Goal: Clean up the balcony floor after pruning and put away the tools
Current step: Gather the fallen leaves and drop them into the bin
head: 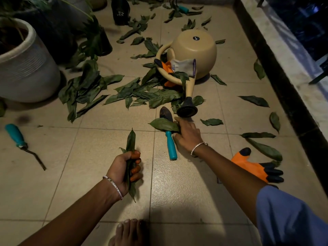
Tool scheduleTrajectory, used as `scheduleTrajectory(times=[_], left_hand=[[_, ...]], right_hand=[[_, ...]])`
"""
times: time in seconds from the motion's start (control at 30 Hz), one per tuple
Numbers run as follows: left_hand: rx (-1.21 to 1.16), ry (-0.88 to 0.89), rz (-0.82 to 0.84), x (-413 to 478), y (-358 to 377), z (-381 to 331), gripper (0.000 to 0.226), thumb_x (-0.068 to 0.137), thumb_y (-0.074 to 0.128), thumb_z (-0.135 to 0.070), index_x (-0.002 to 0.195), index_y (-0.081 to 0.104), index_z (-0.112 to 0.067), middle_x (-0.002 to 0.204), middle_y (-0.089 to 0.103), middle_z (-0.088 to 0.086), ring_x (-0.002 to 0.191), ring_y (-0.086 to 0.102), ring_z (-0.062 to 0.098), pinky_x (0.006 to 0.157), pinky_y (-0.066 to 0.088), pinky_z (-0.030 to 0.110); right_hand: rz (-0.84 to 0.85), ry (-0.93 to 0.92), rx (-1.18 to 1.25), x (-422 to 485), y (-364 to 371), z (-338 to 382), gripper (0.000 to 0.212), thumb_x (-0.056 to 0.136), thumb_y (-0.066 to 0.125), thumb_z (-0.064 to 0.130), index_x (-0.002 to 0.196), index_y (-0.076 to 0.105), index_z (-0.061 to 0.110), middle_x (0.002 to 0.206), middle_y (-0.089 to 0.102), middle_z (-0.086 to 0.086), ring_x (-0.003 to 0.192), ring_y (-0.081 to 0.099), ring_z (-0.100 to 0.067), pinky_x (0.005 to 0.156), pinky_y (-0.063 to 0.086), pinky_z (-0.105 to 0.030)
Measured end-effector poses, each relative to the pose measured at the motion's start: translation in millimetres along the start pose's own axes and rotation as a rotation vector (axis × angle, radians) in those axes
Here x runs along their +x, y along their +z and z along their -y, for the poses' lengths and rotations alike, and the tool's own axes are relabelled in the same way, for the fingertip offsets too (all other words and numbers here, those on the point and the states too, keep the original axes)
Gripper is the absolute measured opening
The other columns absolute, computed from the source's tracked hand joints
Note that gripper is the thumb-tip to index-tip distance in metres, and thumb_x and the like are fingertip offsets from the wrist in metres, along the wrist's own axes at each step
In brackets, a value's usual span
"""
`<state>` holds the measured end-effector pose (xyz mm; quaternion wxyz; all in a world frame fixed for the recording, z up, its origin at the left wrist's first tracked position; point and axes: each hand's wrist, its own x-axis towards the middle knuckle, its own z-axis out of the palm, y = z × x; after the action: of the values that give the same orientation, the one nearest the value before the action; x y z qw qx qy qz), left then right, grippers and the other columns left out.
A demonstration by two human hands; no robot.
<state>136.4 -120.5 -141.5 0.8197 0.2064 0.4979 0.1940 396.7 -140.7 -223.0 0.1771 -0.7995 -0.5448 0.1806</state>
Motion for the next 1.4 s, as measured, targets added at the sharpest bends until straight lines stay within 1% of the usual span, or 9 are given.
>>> scheduleTrajectory(times=[0.1, 0.2, 0.33, 0.5, 0.67, 0.83, 1.03, 1.2, 1.4], left_hand=[[0.017, -0.002, -0.006, -1, -1, -1, 0.014, 0.087, 0.045, -0.008, 0.075, 0.047, -0.016, 0.063, 0.039, 0.0, 0.039, 0.029, 0.009, 0.033, 0.022, 0.015], [0.035, -0.003, -0.015, -2, -1, -2, 0.016, 0.086, 0.046, -0.009, 0.072, 0.046, -0.016, 0.062, 0.039, 0.0, 0.038, 0.029, 0.009, 0.033, 0.022, 0.015], [0.068, 0.001, -0.037, -1, 2, -4, 0.014, 0.086, 0.049, -0.011, 0.073, 0.048, -0.016, 0.061, 0.041, -0.001, 0.039, 0.029, 0.009, 0.033, 0.021, 0.016], [0.09, -0.006, -0.038, 1, 7, -3, 0.012, 0.088, 0.051, -0.015, 0.076, 0.048, -0.016, 0.06, 0.042, -0.001, 0.039, 0.029, 0.009, 0.032, 0.02, 0.015], [0.083, -0.022, -0.024, 5, 10, -1, 0.014, 0.088, 0.052, -0.016, 0.075, 0.048, -0.015, 0.062, 0.042, 0.0, 0.038, 0.029, 0.009, 0.032, 0.022, 0.014], [0.085, -0.035, -0.001, 7, 14, 0, 0.012, 0.082, 0.055, -0.016, 0.073, 0.047, -0.015, 0.061, 0.04, 0.001, 0.036, 0.029, 0.009, 0.031, 0.021, 0.014], [0.046, -0.085, 0.047, 7, 18, -3, 0.021, 0.074, 0.057, -0.02, 0.056, 0.05, -0.013, 0.059, 0.03, 0.003, 0.033, 0.025, 0.011, 0.032, 0.019, 0.014], [0.043, -0.068, 0.049, 11, 16, -4, 0.017, 0.075, 0.056, -0.019, 0.064, 0.044, -0.013, 0.06, 0.029, 0.003, 0.033, 0.024, 0.012, 0.032, 0.02, 0.012], [0.018, -0.091, 0.06, 12, 19, -5, 0.022, 0.074, 0.056, -0.02, 0.055, 0.048, -0.013, 0.058, 0.029, 0.002, 0.033, 0.024, 0.012, 0.033, 0.021, 0.012]], right_hand=[[-0.064, -0.109, -0.312, -6, 17, 0, 0.058, 0.09, 0.06, 0.022, 0.144, 0.041, 0.023, 0.139, 0.048, -0.005, 0.115, 0.046, -0.03, 0.083, 0.041, -0.041], [-0.193, -0.127, -0.341, -14, 28, -2, 0.05, 0.073, 0.075, 0.003, 0.118, 0.057, 0.014, 0.112, 0.057, -0.01, 0.093, 0.052, -0.029, 0.064, 0.044, -0.038], [-0.262, -0.186, -0.397, -17, 25, -5, 0.03, 0.076, 0.071, 0.0, 0.1, 0.057, 0.011, 0.093, 0.056, -0.011, 0.081, 0.05, -0.028, 0.056, 0.042, -0.035], [-0.241, -0.094, -0.233, -29, 10, -22, 0.037, 0.071, 0.066, -0.009, 0.101, 0.053, 0.009, 0.095, 0.055, -0.011, 0.079, 0.054, -0.027, 0.055, 0.037, -0.031], [-0.438, 0.149, 0.075, -40, -27, -58, 0.036, 0.082, 0.047, -0.009, 0.113, 0.056, 0.006, 0.099, 0.062, -0.016, 0.081, 0.06, -0.03, 0.065, 0.049, -0.034], [-0.492, 0.335, 0.048, -26, -63, -90, 0.026, 0.093, 0.047, -0.001, 0.116, 0.054, 0.009, 0.091, 0.065, -0.017, 0.08, 0.064, -0.033, 0.07, 0.057, -0.047], [-0.094, 0.425, 0.109, -21, -85, -107, 0.047, 0.096, 0.058, 0.027, 0.138, 0.04, 0.017, 0.102, 0.065, -0.017, 0.087, 0.063, -0.032, 0.077, 0.056, -0.044], [0.165, 0.607, -0.021, -23, -122, -121, 0.065, 0.08, 0.077, 0.023, 0.138, 0.049, 0.012, 0.128, 0.058, -0.017, 0.112, 0.057, -0.034, 0.091, 0.052, -0.039], [-0.256, 0.64, -0.081, -11, -136, -121, 0.041, 0.086, 0.069, 0.017, 0.125, 0.059, 0.008, 0.121, 0.06, -0.023, 0.106, 0.059, -0.036, 0.08, 0.044, -0.031]])
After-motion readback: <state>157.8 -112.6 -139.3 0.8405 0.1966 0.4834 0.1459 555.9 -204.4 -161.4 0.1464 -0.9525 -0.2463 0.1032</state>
